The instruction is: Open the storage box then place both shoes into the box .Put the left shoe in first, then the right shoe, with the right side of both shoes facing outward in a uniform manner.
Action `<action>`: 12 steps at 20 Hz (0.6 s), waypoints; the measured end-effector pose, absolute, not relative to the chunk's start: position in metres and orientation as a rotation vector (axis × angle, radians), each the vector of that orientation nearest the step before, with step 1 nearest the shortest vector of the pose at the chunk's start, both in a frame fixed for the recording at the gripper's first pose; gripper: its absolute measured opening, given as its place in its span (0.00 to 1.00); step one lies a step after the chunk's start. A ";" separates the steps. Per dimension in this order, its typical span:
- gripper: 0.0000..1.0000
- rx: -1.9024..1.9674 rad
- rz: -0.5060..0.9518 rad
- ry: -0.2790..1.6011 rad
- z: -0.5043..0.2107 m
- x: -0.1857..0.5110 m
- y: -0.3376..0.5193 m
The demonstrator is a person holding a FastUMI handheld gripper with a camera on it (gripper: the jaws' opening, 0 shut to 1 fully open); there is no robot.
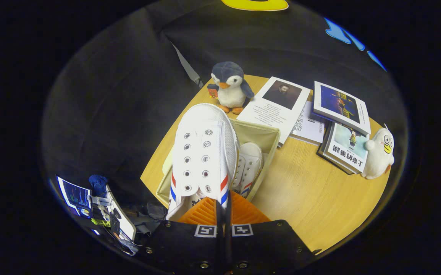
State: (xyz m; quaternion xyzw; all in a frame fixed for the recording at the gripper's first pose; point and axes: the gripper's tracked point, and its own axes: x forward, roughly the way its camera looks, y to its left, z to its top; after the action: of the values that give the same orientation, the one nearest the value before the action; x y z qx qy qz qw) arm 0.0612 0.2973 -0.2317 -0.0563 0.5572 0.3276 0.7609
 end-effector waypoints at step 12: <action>0.99 -0.011 0.743 1.126 -0.233 0.078 0.317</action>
State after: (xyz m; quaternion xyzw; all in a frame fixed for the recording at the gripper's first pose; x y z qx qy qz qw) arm 0.0780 0.3173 -0.2328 -0.0052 0.5212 0.3439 0.7810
